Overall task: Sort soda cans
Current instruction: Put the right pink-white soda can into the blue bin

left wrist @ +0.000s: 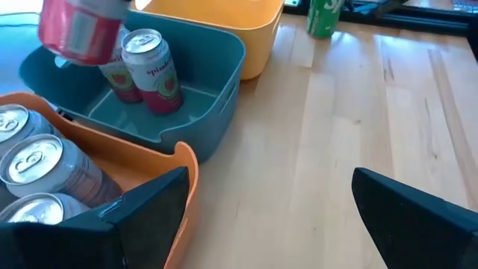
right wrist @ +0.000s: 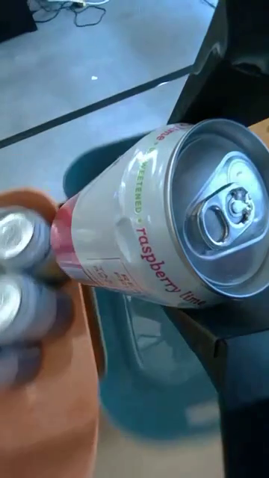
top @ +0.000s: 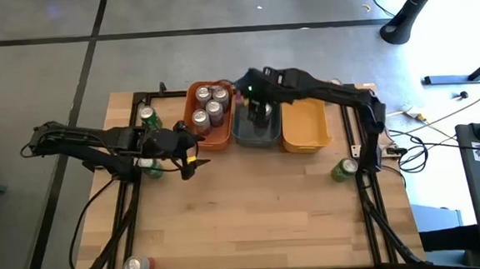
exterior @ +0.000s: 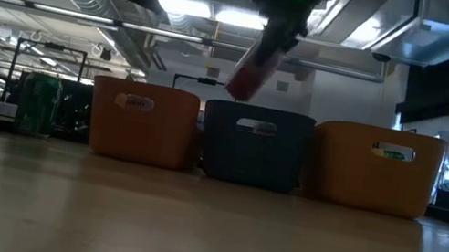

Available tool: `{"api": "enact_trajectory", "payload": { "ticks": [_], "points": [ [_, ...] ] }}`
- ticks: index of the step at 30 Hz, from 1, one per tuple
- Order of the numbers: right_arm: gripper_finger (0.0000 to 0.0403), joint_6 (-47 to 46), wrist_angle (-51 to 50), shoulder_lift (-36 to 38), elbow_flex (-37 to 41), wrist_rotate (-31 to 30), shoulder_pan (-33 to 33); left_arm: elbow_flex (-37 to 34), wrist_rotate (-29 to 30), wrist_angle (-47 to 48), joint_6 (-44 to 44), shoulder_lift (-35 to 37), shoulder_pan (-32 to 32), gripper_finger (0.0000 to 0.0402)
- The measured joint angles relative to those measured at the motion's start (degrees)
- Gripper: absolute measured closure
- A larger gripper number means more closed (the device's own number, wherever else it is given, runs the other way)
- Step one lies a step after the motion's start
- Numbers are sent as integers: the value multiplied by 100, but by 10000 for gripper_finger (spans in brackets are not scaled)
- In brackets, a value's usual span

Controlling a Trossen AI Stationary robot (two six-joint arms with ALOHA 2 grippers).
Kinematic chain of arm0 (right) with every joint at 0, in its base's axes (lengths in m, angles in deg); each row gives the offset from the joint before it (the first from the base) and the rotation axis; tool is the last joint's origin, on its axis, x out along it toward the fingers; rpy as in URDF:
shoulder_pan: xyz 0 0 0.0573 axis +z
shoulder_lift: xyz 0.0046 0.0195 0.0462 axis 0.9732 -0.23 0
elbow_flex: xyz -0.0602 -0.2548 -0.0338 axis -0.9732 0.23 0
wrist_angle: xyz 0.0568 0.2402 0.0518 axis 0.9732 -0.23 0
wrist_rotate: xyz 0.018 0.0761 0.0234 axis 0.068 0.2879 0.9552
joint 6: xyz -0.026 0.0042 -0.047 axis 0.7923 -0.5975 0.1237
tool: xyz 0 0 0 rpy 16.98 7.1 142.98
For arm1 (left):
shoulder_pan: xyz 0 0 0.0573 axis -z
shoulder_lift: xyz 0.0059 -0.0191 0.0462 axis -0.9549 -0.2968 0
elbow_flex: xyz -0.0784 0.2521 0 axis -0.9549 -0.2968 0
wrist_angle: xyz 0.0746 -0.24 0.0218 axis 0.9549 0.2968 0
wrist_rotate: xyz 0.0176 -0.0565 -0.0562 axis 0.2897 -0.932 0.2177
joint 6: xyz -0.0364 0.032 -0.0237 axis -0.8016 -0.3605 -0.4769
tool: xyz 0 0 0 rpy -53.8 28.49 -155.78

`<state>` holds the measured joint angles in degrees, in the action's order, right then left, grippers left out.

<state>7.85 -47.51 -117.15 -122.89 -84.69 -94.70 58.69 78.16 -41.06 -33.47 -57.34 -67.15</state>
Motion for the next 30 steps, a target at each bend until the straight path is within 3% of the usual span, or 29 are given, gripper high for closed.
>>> {"api": "enact_trajectory", "payload": {
  "ticks": [11,30],
  "points": [
    [118,736,394,-777,0,349,-919,0,0,-17,-147,-2,0,38],
    [118,1005,467,-1621,7,405,-940,1,4,-309,23,-7,0,38]
  ]
}}
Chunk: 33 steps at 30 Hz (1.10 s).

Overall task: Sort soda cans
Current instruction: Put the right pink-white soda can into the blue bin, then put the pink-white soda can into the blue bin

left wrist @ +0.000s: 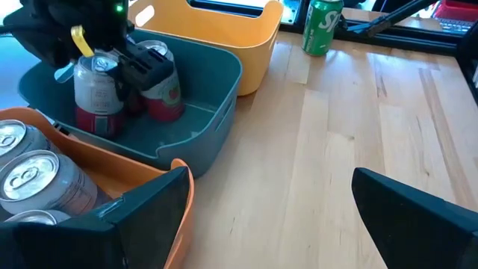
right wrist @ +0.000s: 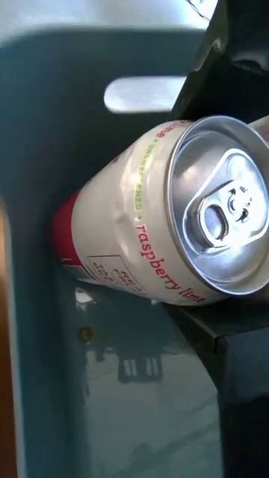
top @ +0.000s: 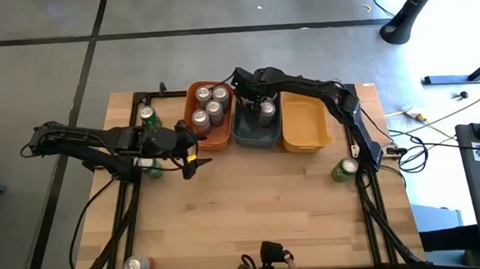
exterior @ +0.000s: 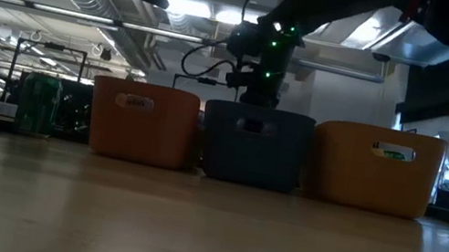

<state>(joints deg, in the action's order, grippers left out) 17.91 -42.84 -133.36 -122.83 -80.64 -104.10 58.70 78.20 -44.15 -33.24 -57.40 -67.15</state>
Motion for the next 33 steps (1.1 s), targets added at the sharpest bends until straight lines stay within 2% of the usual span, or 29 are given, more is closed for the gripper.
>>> {"api": "enact_trajectory", "payload": {
  "ticks": [7,15,19,26,33],
  "points": [
    [113,77,83,-69,-2,-1,-2,1,0,-4,0,0,0,38],
    [44,141,371,-71,-4,-18,-1,-1,0,-4,2,0,0,38],
    [24,149,515,-65,-13,-25,-2,0,-1,-4,2,0,0,38],
    [29,147,500,12,-7,-56,18,0,-2,10,2,0,0,38],
    [42,30,-49,647,-7,-174,270,0,-2,79,-27,0,0,38]
  ]
}}
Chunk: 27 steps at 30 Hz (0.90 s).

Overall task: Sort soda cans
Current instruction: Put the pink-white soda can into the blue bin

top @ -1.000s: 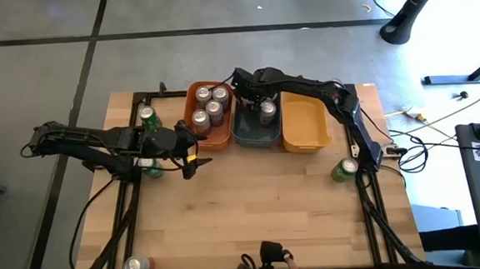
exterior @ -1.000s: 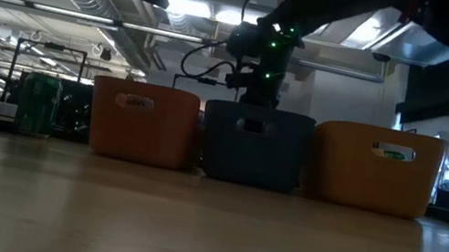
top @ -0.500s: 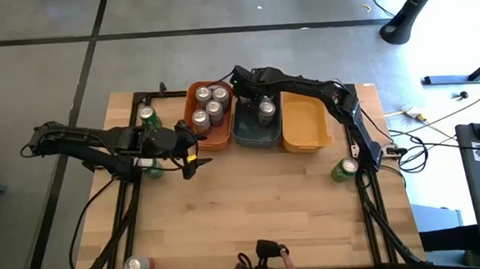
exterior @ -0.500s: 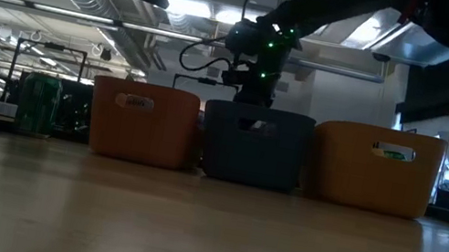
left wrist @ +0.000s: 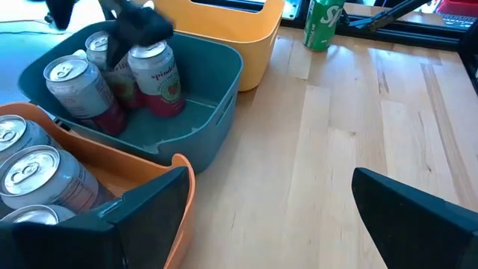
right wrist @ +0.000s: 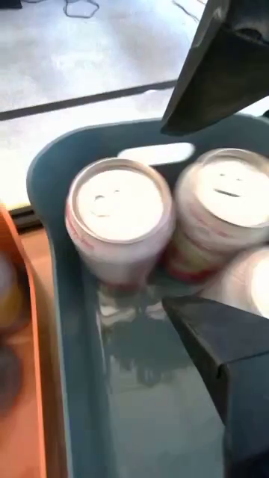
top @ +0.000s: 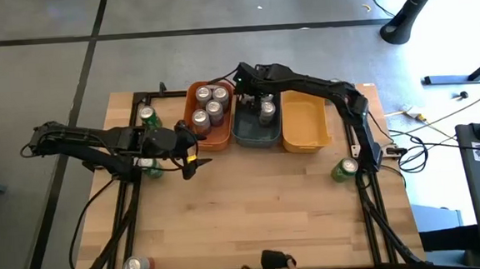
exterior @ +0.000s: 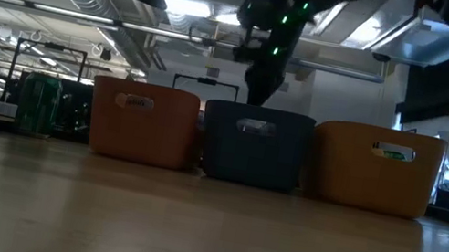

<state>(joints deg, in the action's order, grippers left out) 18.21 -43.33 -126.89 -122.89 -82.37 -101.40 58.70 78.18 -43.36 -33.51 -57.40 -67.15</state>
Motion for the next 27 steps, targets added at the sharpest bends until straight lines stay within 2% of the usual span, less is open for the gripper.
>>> {"api": "enact_trajectory", "payload": {
  "ticks": [4,12,18,22,27],
  "points": [
    [43,-291,-449,524,-1,84,374,-1,0,-9,-21,0,0,38],
    [43,-696,-971,1235,-2,1064,1437,0,-2,-40,-58,0,7,38],
    [43,-1100,-951,1276,97,1064,2329,1,-2,-48,136,0,0,38],
    [43,-1589,-701,1272,569,984,2892,-1,-4,-455,363,-35,12,38],
    [43,-2622,-440,1268,1442,483,3589,-1,-7,-503,687,-37,391,38]
  ]
}}
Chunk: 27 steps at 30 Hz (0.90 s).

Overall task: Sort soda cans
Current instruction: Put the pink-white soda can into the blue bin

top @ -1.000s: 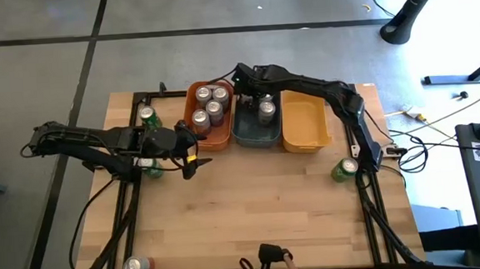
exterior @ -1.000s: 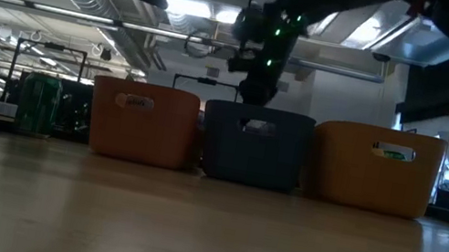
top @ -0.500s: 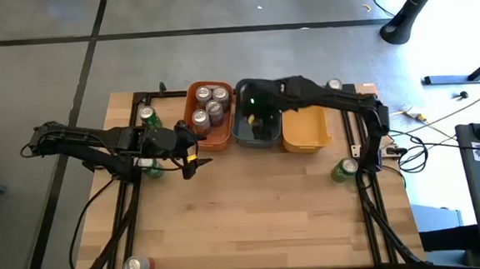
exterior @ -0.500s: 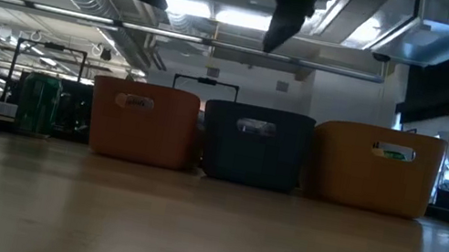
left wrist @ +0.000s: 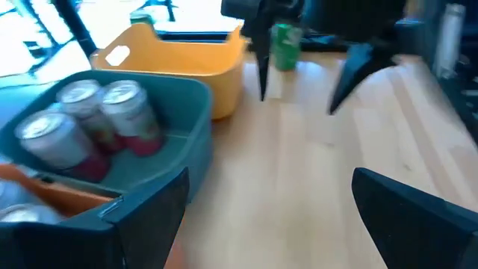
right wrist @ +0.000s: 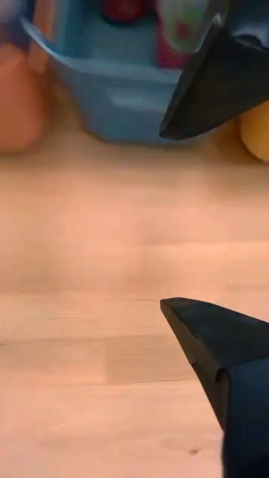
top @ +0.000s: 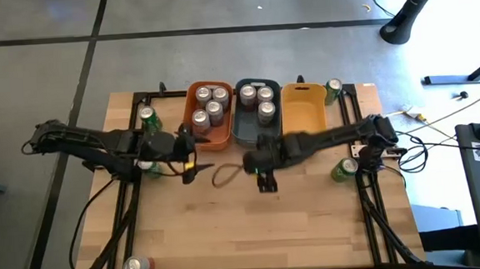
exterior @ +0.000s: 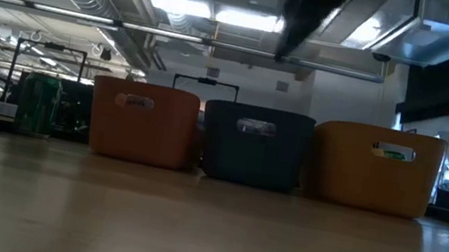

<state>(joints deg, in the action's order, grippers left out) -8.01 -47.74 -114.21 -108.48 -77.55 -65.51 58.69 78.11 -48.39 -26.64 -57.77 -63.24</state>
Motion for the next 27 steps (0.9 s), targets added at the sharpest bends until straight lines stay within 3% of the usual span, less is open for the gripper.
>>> {"api": "enact_trajectory", "payload": {
  "ticks": [5,12,17,20,27],
  "points": [
    [43,-1235,50,-2,729,-637,650,0,151,336,-314,-2,779,23],
    [43,-2387,128,-2,1011,-1089,1280,0,-170,1395,-1889,-2,2124,6],
    [42,-2523,447,-2,1008,-1326,1521,0,-941,1622,-3515,2,2720,7],
    [42,-2523,610,-2,1008,-1317,1525,0,-1018,1624,-4260,-11,2974,5],
    [42,-2525,989,-2,1008,-1264,1512,0,-1355,1750,-4966,-27,3127,4]
  ]
}}
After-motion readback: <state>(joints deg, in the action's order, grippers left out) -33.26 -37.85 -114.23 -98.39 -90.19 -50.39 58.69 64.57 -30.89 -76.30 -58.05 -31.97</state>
